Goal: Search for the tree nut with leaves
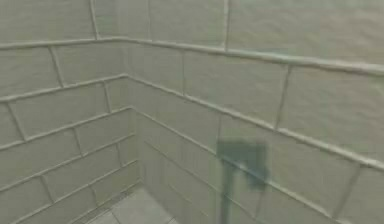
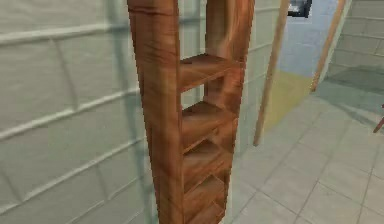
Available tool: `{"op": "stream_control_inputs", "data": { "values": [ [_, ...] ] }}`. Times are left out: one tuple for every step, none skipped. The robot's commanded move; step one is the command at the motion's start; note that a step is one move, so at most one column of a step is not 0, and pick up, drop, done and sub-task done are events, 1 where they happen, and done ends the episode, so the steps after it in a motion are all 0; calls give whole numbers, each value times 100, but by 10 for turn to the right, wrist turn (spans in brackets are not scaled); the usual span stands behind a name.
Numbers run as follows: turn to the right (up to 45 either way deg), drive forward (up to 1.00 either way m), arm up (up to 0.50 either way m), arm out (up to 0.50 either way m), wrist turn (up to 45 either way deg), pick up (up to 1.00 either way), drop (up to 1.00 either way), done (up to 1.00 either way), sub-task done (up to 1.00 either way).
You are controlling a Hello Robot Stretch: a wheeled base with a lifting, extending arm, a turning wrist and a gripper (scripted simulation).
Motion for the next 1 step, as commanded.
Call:
{"op": "stream_control_inputs", "data": {
  "values": [
    [-450,0,0,0,0,0,0,0,0]
  ]
}}
